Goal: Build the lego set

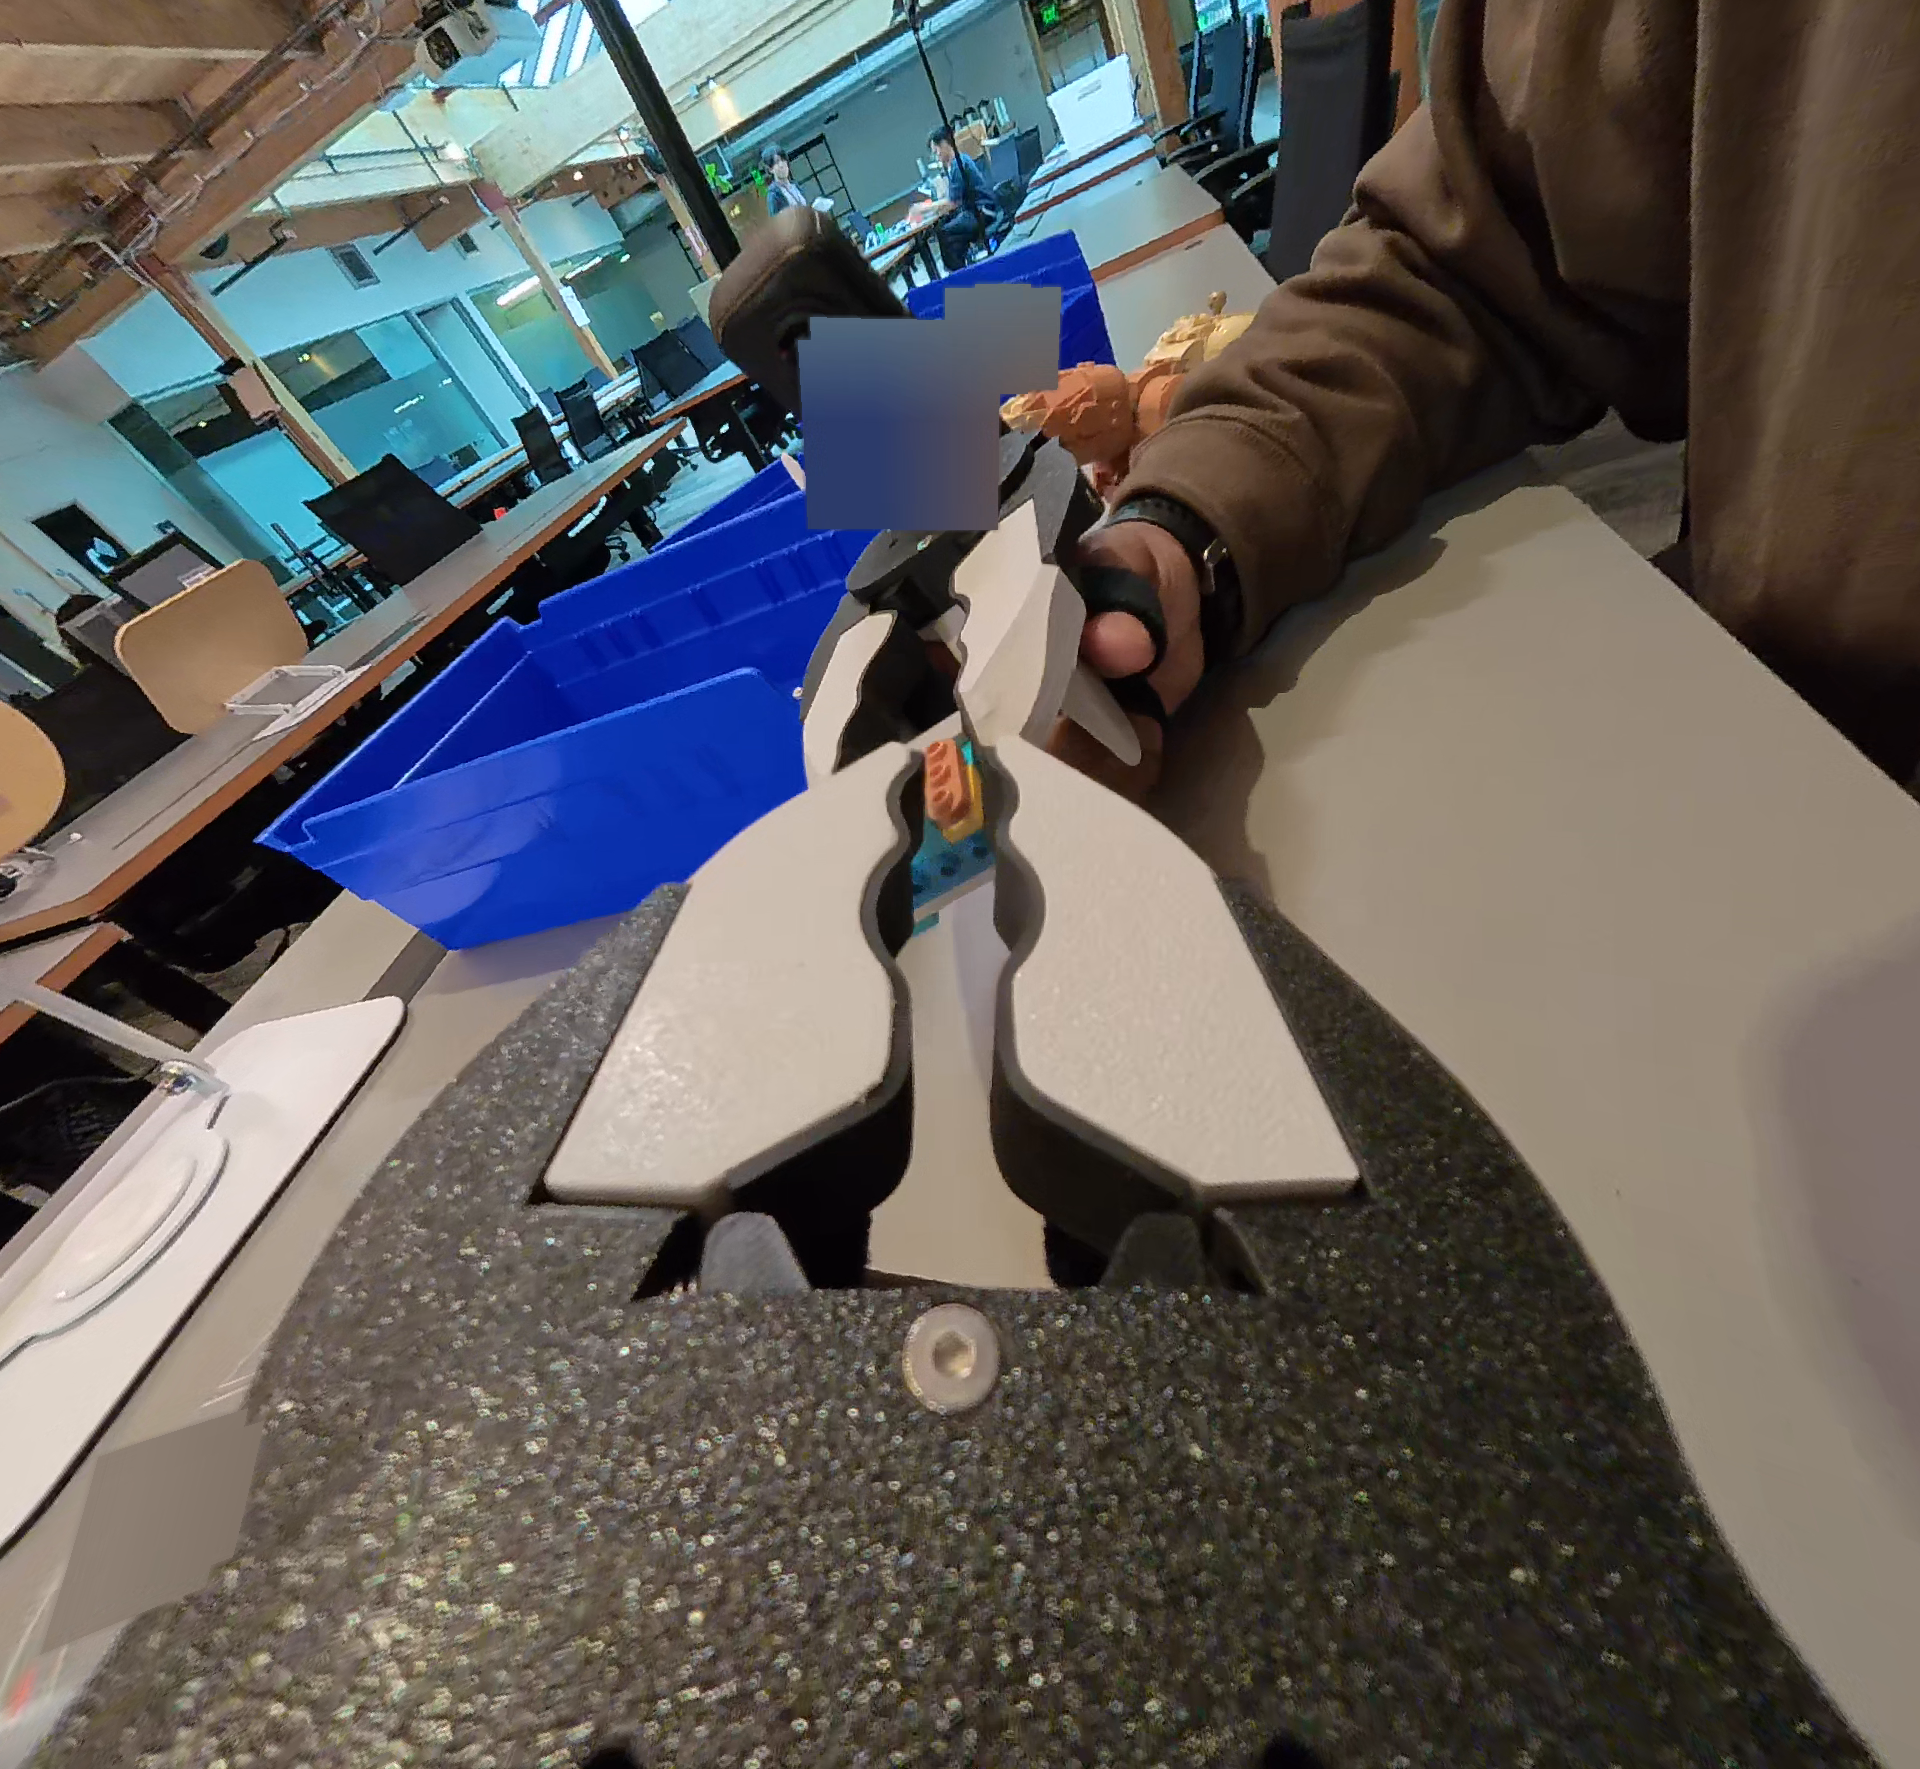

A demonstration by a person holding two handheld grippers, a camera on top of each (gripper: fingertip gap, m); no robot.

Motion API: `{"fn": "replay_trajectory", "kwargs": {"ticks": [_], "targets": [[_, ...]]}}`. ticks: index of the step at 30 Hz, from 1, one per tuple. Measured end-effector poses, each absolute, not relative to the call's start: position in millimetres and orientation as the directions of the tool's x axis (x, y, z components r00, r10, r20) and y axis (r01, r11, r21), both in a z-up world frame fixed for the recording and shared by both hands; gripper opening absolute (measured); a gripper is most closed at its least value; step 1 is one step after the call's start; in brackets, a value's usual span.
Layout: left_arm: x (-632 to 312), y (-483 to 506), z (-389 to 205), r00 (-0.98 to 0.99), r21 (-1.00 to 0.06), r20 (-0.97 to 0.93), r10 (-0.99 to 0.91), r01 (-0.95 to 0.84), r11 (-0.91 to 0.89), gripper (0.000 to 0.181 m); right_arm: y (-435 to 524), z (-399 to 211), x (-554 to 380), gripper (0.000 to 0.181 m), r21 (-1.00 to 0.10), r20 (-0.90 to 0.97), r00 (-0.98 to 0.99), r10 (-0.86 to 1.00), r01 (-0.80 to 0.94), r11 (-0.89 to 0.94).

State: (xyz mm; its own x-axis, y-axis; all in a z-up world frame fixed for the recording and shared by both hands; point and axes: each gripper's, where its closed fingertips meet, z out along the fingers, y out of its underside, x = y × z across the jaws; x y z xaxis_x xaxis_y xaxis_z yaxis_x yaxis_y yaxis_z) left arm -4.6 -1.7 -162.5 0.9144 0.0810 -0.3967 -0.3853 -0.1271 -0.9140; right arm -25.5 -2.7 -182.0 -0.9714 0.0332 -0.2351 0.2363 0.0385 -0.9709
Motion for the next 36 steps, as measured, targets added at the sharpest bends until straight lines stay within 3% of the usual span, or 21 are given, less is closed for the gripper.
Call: {"fn": "replay_trajectory", "kwargs": {"ticks": [27,32,36], "targets": [[-0.5,1.3,-168.6,0.896,-0.890,-0.440,0.053,-0.427,-0.162,0.011,-6.7,-183.6,-19.6,0.038,-0.972,-0.228,-0.973,0.012,0.229,0.054],[-18.3,-6.4,-151.6,0.931,-0.945,-0.326,0.162,-0.317,-0.078,0.028,-1.5,-174.4,-24.1,0.038,-0.973,-0.230,-0.973,0.021,0.231,0.000],[-23.7,-4.4,-154.8,0.980,-0.989,-0.144,0.138,-0.140,-0.039,0.042,3.6,-165.3,-27.4,0.039,-0.971,-0.235,-0.972,0.023,0.234,-0.050]]}}
